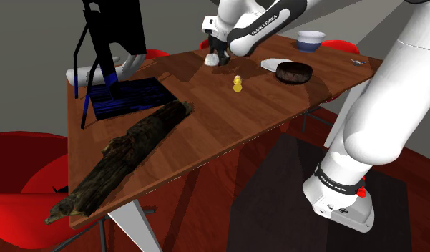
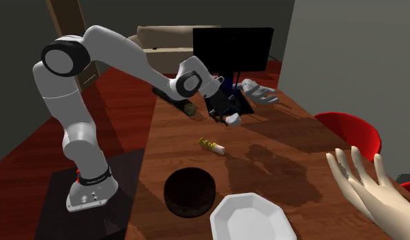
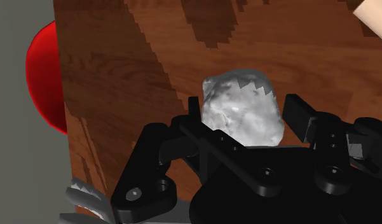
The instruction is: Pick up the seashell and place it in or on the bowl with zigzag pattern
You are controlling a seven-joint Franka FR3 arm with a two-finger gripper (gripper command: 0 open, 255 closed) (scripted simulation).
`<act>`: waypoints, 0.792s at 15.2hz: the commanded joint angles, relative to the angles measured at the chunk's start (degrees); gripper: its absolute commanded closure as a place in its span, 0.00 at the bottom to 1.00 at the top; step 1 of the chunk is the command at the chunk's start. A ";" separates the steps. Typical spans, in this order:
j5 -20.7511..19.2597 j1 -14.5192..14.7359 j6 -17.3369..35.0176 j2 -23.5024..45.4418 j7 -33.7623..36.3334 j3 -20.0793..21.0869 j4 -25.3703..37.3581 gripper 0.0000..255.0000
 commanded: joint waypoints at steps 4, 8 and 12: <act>2.26 0.50 -3.38 -1.93 -2.46 0.25 1.56 1.00; 3.95 0.89 -6.14 -3.09 -4.37 0.36 3.28 1.00; 5.29 1.22 -8.63 -3.96 -5.92 0.45 5.01 1.00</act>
